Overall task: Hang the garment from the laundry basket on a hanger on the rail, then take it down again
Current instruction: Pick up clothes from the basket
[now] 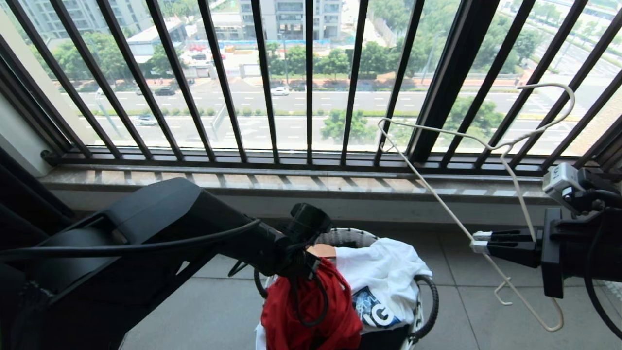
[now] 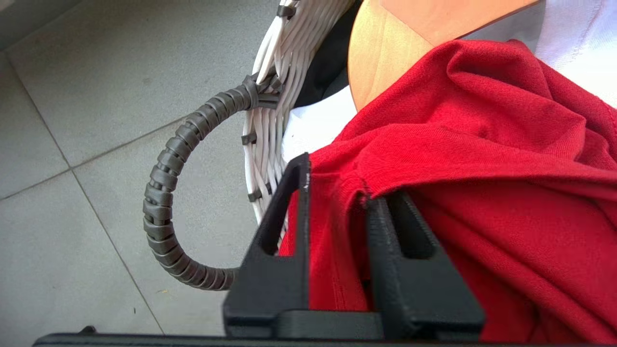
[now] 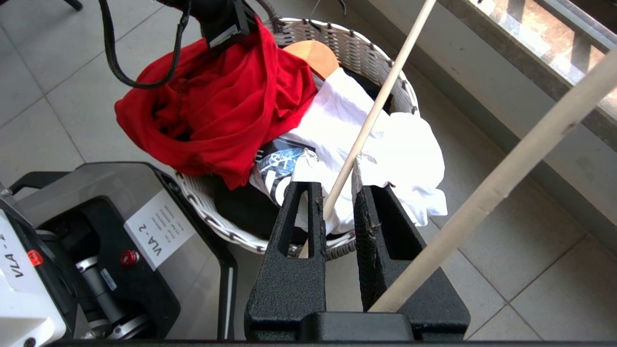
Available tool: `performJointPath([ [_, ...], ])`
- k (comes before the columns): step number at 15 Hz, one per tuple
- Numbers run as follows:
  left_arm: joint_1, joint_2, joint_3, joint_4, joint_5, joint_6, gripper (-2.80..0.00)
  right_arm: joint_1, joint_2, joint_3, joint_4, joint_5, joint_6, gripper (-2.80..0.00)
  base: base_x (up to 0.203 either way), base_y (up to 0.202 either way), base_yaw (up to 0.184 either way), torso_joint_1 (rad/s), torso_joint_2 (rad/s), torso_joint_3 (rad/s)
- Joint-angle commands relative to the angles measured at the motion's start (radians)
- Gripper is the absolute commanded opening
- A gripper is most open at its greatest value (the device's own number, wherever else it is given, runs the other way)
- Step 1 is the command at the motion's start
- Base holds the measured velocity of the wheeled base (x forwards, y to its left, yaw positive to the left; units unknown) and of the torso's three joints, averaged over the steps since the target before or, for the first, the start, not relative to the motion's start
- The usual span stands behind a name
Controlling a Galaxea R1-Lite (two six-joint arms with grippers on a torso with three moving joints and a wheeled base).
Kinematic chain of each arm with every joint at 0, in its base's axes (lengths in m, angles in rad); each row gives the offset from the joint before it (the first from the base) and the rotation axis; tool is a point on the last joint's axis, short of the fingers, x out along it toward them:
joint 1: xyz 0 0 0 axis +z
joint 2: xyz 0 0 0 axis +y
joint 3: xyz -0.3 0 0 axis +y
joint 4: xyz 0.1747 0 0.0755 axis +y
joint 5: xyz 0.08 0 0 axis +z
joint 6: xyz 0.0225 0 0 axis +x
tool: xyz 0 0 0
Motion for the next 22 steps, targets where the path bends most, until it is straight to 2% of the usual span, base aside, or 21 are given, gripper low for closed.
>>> performJointPath([
  [1, 0.017, -0.026, -0.003, -0.003, 0.003, -0.002, -2.80, 0.000, 0.001, -0.001, -0.001, 0.004, -0.003, -2.80, 0.000, 0.000, 0.000, 0.000, 0.00, 0.000],
  [10, 0.035, -0.225, 0.026, 0.006, -0.014, -0.009, -2.80, 0.000, -0.002, -0.012, 0.001, 0.004, 0.004, -2.80, 0.000, 0.000, 0.000, 0.000, 0.00, 0.000],
  [13, 0.033, -0.291, 0.045, 0.010, -0.063, -0.010, -2.80, 0.000, -0.001, -0.020, 0.001, 0.005, 0.021, -2.80, 0.000, 0.000, 0.000, 0.000, 0.00, 0.000],
  [16, 0.038, -0.358, 0.074, 0.012, -0.131, -0.011, -2.80, 0.000, 0.001, -0.041, -0.001, 0.005, 0.080, -2.80, 0.000, 0.000, 0.000, 0.000, 0.00, 0.000],
  [22, 0.057, -0.363, 0.085, 0.009, -0.141, -0.002, -2.80, 0.000, 0.011, -0.041, -0.001, 0.004, 0.080, -2.80, 0.000, 0.000, 0.000, 0.000, 0.00, 0.000],
])
